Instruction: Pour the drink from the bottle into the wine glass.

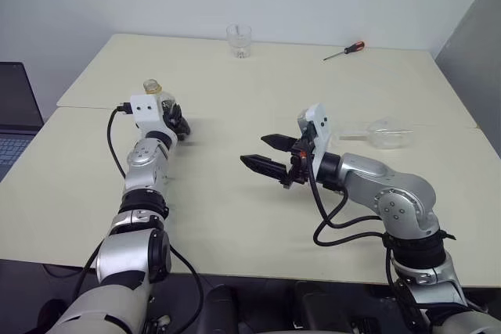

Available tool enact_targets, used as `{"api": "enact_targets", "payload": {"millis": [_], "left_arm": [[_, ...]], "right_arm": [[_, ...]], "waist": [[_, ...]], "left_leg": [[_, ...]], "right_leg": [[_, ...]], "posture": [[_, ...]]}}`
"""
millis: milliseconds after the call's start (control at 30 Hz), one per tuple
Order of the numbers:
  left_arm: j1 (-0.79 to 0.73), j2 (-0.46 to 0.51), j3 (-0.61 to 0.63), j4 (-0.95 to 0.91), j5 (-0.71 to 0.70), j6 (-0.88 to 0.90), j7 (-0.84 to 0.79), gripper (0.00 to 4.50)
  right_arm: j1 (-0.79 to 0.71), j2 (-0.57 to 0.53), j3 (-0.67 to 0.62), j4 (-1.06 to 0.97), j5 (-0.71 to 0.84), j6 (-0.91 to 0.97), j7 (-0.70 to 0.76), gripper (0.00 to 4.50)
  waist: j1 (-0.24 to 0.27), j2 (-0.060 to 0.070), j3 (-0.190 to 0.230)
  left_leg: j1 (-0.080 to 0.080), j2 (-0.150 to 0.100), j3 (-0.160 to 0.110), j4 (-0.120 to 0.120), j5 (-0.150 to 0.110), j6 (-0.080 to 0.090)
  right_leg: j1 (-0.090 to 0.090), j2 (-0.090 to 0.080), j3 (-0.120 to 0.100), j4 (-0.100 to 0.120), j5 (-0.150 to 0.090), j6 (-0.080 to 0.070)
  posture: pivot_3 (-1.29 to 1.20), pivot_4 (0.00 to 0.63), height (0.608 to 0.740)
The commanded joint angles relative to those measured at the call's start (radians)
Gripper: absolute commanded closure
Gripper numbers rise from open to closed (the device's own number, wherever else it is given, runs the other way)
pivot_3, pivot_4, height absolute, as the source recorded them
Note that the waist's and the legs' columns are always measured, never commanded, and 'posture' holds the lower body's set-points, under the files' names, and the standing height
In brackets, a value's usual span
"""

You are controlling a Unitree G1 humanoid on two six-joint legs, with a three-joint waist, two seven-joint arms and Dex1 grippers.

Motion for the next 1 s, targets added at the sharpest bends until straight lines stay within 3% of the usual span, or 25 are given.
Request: {"api": "enact_targets", "payload": {"millis": [33,300,600,1000], "left_arm": [[0.005,-0.004,0.015,-0.046,-0.023,0.015,0.003,2.64],[0.007,0.002,0.003,-0.060,-0.016,0.028,0.007,0.10],[0.052,0.029,-0.009,-0.128,-0.008,0.087,-0.011,0.04],[0.345,0.005,-0.007,-0.565,-0.059,0.324,-0.037,0.04]], "right_arm": [[-0.024,0.006,-0.005,-0.013,-0.006,-0.017,0.016,0.00],[-0.044,0.017,-0.008,0.006,-0.027,-0.024,0.035,0.00],[-0.047,0.011,-0.018,0.001,-0.021,-0.015,0.057,0.00],[-0.034,-0.054,-0.080,0.024,-0.028,-0.027,0.081,0.00]], "waist": [[0.000,0.000,0.000],[0.000,0.000,0.000],[-0.001,0.000,0.000],[-0.001,0.000,0.000]], "left_leg": [[0.000,0.000,0.000,0.000,0.000,0.000],[0.000,0.000,-0.001,0.000,0.000,0.000],[0.000,0.000,0.000,0.000,0.000,0.000],[0.000,0.000,-0.001,0.000,0.000,0.000]], "right_leg": [[0.000,0.000,0.000,0.000,0.000,0.000],[0.000,0.000,-0.001,0.000,0.000,0.000],[0.000,0.000,-0.001,0.000,0.000,-0.001],[0.001,-0.001,-0.001,0.001,0.000,-0.001]], "posture": [[0.00,0.150,0.740],[0.00,0.150,0.740],[0.00,0.150,0.740],[0.00,0.150,0.740]]}}
